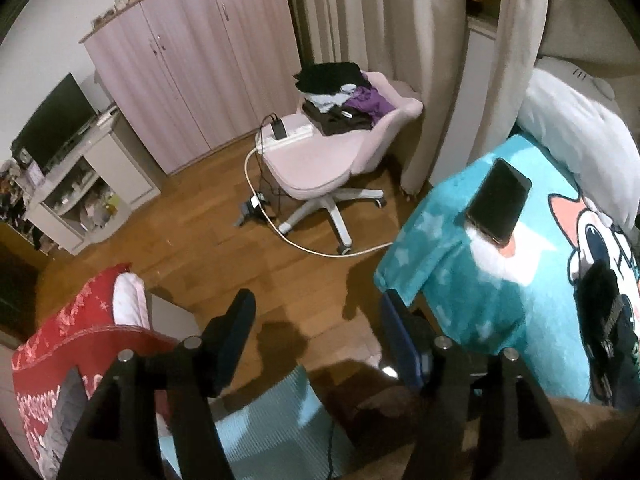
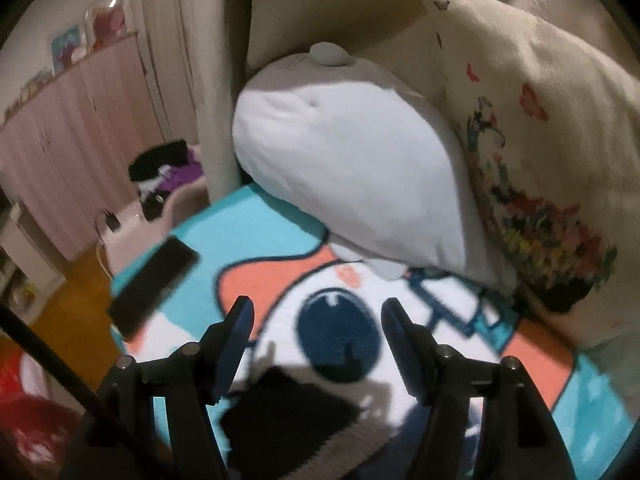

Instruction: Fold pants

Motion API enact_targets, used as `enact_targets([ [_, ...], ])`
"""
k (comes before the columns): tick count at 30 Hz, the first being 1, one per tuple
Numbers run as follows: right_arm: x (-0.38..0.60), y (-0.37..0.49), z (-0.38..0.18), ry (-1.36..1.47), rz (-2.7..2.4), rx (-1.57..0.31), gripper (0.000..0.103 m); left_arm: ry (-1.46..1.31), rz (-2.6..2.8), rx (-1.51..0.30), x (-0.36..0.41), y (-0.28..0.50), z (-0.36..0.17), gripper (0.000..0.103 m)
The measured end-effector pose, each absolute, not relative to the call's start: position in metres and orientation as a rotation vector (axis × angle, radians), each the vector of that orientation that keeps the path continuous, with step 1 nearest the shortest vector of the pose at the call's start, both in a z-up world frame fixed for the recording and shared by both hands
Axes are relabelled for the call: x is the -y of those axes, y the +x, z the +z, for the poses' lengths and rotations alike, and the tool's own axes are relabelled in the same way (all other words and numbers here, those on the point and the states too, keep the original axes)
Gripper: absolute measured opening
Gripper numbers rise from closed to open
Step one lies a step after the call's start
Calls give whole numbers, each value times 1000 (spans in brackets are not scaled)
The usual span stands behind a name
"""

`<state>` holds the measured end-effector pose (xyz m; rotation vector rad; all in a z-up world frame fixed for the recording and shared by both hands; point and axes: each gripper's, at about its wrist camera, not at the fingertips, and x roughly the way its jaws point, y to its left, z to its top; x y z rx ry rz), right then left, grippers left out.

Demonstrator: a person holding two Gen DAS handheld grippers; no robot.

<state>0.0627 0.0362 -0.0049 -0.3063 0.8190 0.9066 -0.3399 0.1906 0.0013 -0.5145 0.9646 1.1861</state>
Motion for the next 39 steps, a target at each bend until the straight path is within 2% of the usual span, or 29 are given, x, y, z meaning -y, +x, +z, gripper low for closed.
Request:
enact_targets([
  [7,-15,40,-31,-199,864,-903,74,-516,1161,-946,-196,-334,-3,64],
  [11,-8,30,-54,-199,832,-1013,74,-489,1115,-965,-197,-321,-8,64],
  [16,7,20,-44,-199,762,-961,74,-472,1052,-988,-199,-311,-17,64],
  [26,25,7,-48,-231,612,-977,74,-521,872,-1006,-233,-279,-37,64],
  [33,29,-8,-60,-291,531,-1009,74,-511,654,-1034,-244,-219,-55,64],
  [39,73,-17,-62,-248,425,-1047,74,-403,387,-1069,-212,-140,-60,64],
])
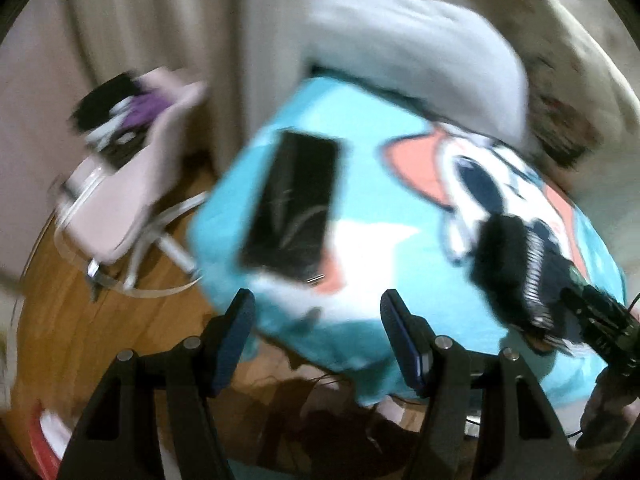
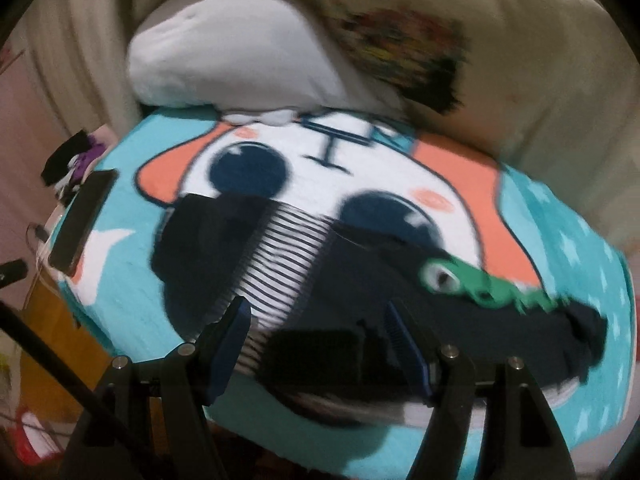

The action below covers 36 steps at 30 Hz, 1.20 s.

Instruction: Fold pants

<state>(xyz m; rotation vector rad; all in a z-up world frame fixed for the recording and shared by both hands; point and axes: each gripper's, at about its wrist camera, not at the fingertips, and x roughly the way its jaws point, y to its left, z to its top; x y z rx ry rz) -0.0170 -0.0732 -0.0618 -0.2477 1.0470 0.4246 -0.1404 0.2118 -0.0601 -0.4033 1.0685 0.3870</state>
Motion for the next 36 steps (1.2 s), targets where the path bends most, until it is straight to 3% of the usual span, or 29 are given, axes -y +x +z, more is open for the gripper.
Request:
enact_targets([
  [7,212,-27,-56,-57,108,-1060,74,-281,57,-1121,-122,-62,-66,64],
  [16,387,-32,-67,363,-37,-1054,77,-93,-323,-1142,52,34,-49,64],
  [25,423,0,-120,603,164,-1091,78,133,-585,-1218,217,119,-80,64],
  [36,397,34,-128,508,300,-1063,77,158,-793,-1390,300,159,-126,64],
])
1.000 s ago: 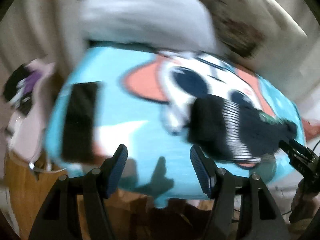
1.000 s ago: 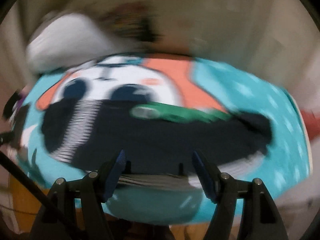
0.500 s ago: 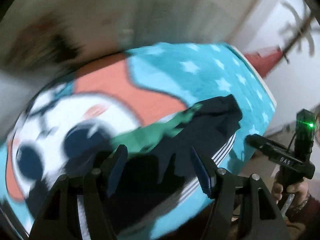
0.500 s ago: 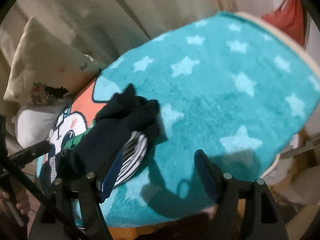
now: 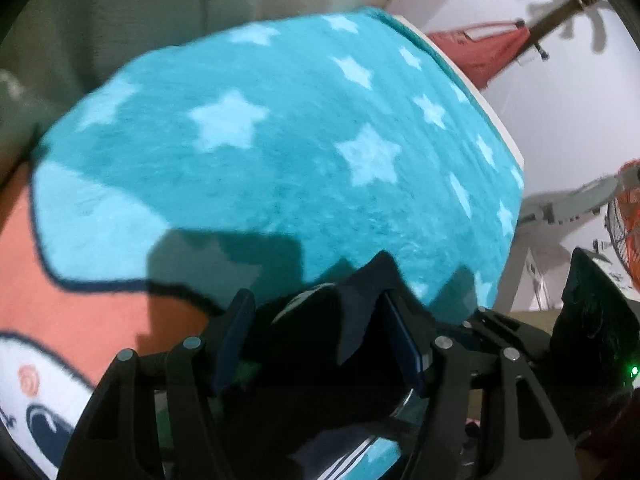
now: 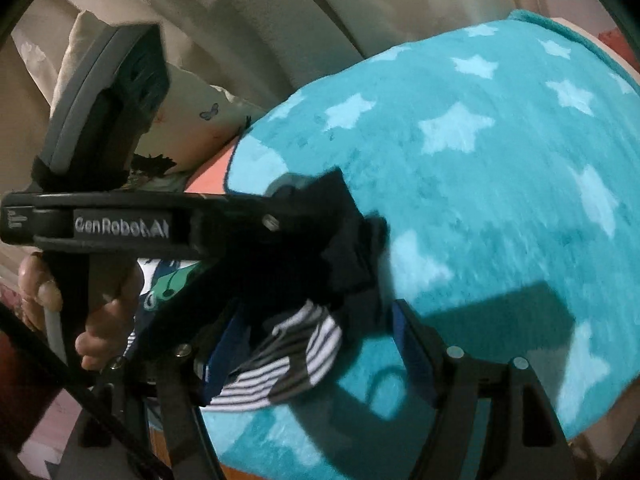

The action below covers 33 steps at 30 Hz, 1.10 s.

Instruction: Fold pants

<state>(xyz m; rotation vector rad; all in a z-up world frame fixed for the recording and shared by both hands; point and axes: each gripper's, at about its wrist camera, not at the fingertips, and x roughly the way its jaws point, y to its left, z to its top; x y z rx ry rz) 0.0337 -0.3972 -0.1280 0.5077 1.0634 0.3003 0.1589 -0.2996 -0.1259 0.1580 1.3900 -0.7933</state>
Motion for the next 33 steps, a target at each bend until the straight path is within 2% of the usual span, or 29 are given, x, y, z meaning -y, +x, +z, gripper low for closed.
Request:
enact_targets([
  [1,396,35,-129,501,297,-1059,76,171,-810,-1403,305,157,-130,64],
  [2,395,36,-129,493,291,-1054,68,188,-823,-1415,310,155,-133,64],
  [3,395,36,-129,480,288,-1047,55,208,-827,-1416,314,151,-135,56],
  [4,395,36,-129,473,284,-1050,50,219,-839,-1407,317,148,-135,39],
  [6,400,36,-128,489,269,-1055,31,197,-850,-1398,317,145,-131,31],
  [9,401,36,-121,496,269,-1050,24,156,-844,-1373,306,146,-123,21],
  [11,395,35,-111,476,275,-1035,23,86,-845,-1354,291,146,-112,21],
  [18,333,29,-60,326,383,-976,22,-149,-794,-1231,208,134,-73,20],
  [25,234,29,-61,168,551,-1025,22,-370,-628,-1176,84,97,-79,27],
  [29,185,30,-84,93,619,-1082,39,-435,-557,-1136,22,65,-73,34],
  [31,168,32,-95,86,642,-1123,44,-488,-517,-1103,-11,46,-69,42],
  [33,159,29,-89,62,648,-1120,59,-523,-468,-1073,-41,30,-66,44],
])
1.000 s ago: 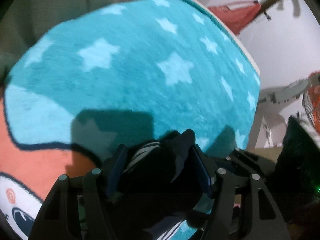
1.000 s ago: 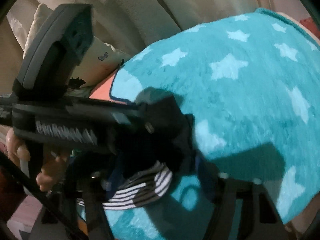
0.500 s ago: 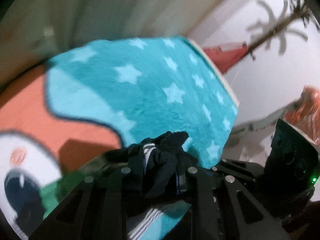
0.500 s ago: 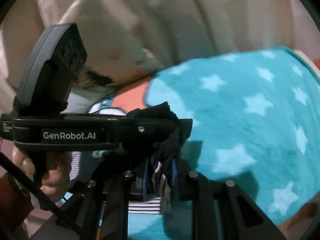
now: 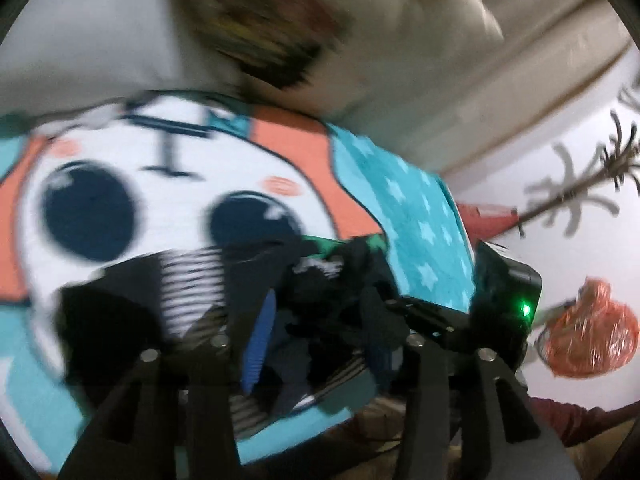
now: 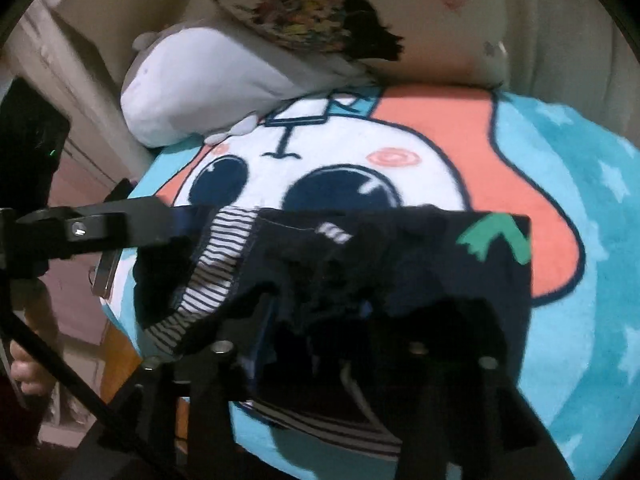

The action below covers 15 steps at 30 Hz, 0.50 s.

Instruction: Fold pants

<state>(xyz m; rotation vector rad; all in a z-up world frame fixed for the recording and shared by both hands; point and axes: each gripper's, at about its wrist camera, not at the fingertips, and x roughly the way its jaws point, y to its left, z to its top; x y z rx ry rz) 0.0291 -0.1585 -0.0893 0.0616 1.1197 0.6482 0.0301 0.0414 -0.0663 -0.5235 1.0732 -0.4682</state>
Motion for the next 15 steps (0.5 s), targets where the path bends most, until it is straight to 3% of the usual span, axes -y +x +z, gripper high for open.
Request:
enact_targets([
  [5,186,17,-44,159,651,-1068,59,-553,-338,-1043,-99,-6,-66,44],
  [7,195,20,-36,177,590,-1053,52,-554,-297,-1040,-112,-17,-66,44],
  [9,196,32,-39,164,532,-1063,33,-562,-285,-1038,-118,-23,-69,44],
  [11,191,42,-47,148,498,-1094,27,-566,-286,-1039,-119,-28,-71,44],
  [15,154,57,-82,100,510,-1176,27,-552,-305,-1045,-113,-30,-69,44],
])
